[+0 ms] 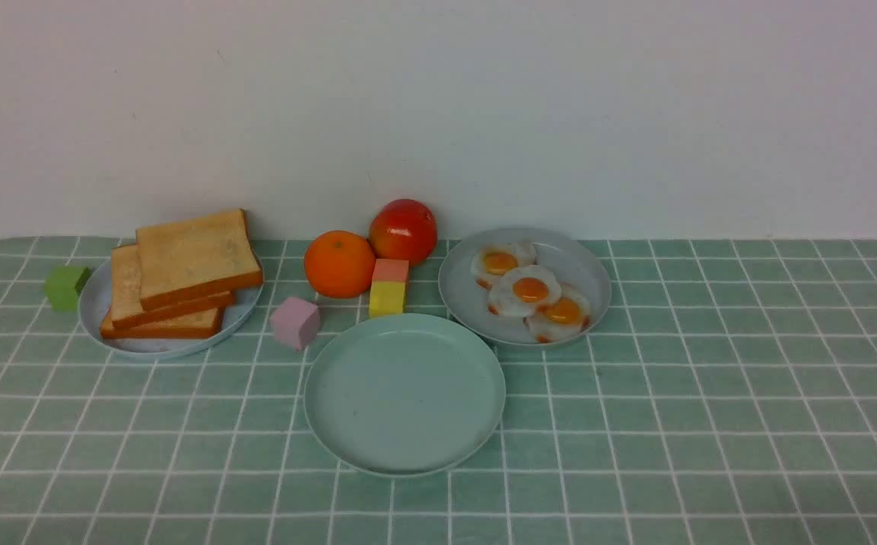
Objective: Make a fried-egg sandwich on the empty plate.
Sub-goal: Use the left arm to grab a slice of bread
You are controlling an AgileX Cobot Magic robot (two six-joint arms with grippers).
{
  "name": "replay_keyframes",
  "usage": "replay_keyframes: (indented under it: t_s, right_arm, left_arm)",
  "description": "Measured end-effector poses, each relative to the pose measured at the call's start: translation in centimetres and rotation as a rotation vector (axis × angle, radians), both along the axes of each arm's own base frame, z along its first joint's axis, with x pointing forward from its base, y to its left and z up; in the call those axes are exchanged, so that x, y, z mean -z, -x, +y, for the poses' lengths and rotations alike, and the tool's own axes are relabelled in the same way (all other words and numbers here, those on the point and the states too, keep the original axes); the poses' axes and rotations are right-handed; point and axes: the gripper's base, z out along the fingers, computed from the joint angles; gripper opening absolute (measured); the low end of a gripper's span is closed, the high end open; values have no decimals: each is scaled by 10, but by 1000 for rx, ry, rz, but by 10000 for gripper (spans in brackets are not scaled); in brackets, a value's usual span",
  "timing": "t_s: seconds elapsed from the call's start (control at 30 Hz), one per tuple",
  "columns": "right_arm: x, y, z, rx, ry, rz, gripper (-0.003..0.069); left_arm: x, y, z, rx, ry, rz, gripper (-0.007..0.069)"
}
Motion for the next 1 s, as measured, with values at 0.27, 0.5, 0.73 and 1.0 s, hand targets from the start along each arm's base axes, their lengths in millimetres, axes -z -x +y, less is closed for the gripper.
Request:
replay_keyframes:
  t_s: [0.27,0.5,0.73,1.0]
  right_arm:
    - [0,0,0,0,0,0,239]
    - [0,0,0,0,0,0,239]
    - [0,0,0,0,0,0,239]
    - [0,0,0,0,0,0,239]
  left_arm:
    - [0,0,0,0,0,0,238]
    - [0,0,0,0,0,0,238]
    - [-1,0,0,0,2,-13,238]
    - [-24,-4,-3,-64,566,-238,238]
